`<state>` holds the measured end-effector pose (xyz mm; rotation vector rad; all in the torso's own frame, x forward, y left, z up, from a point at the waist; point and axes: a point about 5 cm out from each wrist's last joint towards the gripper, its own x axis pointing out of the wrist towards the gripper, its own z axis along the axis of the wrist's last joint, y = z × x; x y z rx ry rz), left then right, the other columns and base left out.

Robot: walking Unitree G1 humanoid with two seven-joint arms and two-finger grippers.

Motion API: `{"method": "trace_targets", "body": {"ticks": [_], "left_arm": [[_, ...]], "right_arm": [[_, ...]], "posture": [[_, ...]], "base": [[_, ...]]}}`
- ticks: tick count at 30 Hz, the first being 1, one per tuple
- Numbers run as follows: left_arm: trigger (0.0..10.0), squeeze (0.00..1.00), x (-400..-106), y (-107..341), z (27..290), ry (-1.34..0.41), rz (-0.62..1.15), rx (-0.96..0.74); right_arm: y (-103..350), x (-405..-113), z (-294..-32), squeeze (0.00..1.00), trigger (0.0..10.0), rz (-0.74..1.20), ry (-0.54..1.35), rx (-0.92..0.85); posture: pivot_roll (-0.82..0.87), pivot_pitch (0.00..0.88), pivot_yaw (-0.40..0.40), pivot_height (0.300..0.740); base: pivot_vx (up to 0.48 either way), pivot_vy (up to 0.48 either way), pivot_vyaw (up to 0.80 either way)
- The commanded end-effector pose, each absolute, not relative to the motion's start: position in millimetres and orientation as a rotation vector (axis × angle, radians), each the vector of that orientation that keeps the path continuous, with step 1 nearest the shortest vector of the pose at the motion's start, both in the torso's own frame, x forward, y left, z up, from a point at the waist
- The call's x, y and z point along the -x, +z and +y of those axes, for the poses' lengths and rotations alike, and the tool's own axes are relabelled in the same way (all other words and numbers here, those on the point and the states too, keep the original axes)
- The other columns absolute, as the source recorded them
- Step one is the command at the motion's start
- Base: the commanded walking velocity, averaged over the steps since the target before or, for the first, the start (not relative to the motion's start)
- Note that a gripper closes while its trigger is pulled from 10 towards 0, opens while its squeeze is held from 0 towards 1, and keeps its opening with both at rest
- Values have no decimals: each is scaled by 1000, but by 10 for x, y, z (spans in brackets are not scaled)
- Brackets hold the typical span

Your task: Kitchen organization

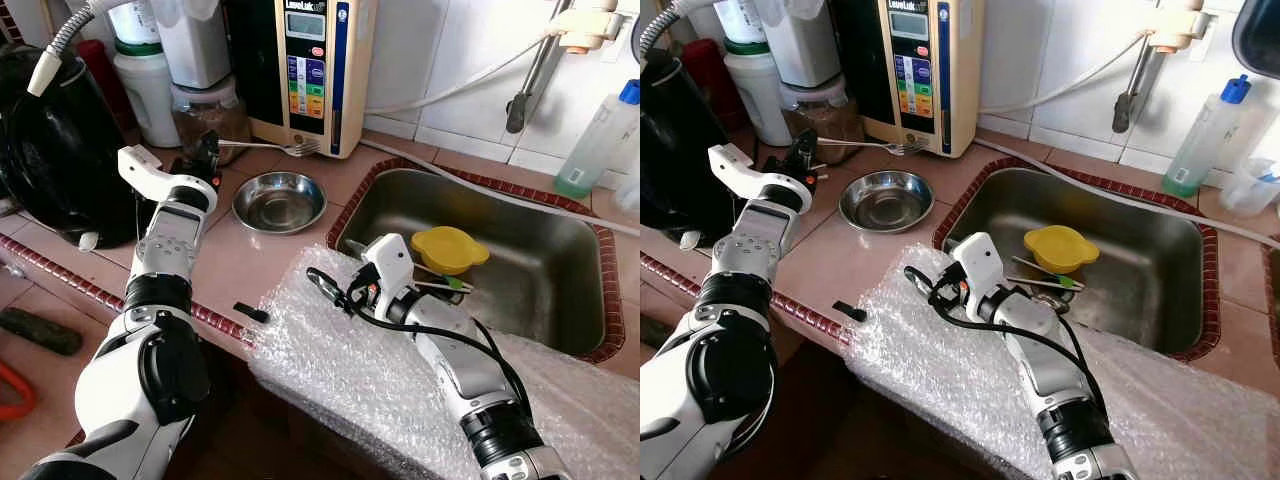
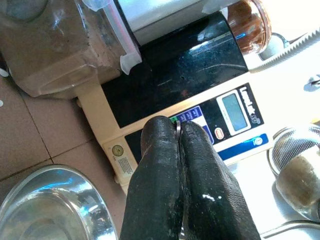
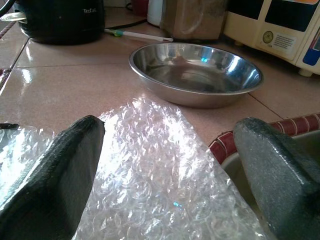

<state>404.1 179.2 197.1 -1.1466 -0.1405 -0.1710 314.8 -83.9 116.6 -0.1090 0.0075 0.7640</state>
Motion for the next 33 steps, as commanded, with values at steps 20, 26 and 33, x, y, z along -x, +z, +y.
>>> {"method": "trace_targets", "body": {"ticks": [20,26,33], "left_arm": [[0,0,-4045,2017,1797,-184,-153,1135],[0,0,-3965,1975,1107,-393,-54,1080],[0,0,-3920,1947,987,-424,-36,1057]], "right_arm": [[1201,-3181,-855,627,10000,-5,749,114],[1592,-3408,-879,0,10000,-215,571,224],[1669,-3463,-927,0,10000,-250,518,244]], "posture": [[62,0,35,740],[66,0,39,740],[65,0,39,740]], "base": [[0,0,0],[0,0,0],[0,0,0]]}}
